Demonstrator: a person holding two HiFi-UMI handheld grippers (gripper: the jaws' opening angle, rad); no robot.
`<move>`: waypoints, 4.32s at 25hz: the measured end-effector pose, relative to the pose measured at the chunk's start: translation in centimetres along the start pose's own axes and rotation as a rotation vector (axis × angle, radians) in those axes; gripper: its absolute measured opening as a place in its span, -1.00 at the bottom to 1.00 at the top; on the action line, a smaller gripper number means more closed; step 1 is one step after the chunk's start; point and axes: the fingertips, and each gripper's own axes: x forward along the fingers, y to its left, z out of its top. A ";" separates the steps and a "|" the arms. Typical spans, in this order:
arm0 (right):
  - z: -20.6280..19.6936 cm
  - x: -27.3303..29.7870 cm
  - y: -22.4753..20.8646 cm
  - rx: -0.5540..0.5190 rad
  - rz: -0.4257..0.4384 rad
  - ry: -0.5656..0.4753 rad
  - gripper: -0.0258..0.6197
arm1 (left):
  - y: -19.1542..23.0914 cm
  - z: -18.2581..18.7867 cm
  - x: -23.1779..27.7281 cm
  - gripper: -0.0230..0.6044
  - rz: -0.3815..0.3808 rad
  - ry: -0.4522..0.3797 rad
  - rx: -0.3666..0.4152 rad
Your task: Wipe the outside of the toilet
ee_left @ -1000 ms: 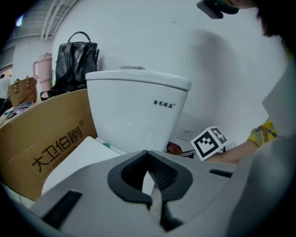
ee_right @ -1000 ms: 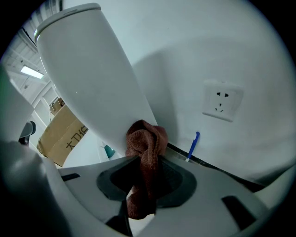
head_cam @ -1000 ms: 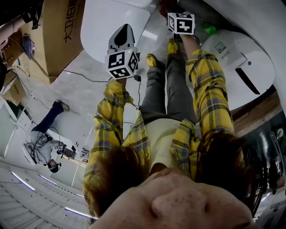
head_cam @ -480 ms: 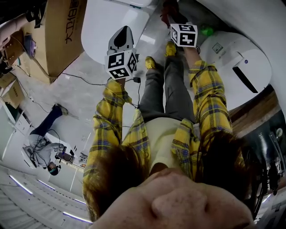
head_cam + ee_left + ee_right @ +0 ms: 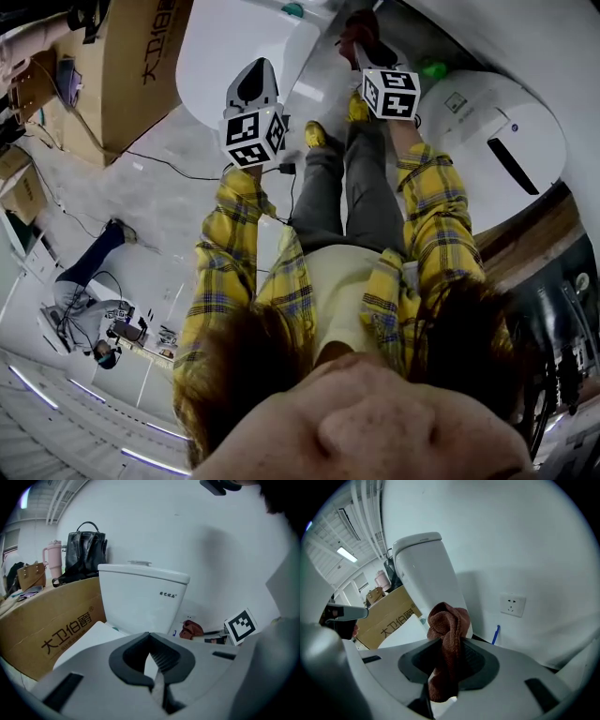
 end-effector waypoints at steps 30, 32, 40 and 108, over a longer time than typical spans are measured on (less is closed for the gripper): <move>-7.3 7.4 -0.3 0.092 -0.002 0.016 -0.54 | 3.4 -8.5 0.9 -0.92 -0.013 0.060 0.029; -7.8 7.3 -0.7 0.096 -0.008 0.010 -0.54 | 3.2 -8.5 2.0 -0.92 -0.021 0.061 0.047; -9.2 8.2 -2.6 0.089 -0.010 -0.022 -0.54 | 2.3 -9.2 5.3 -0.92 -0.036 0.056 0.097; -24.3 7.1 14.9 0.011 0.484 0.059 -0.54 | 4.3 -11.4 6.6 -0.92 0.027 0.006 0.189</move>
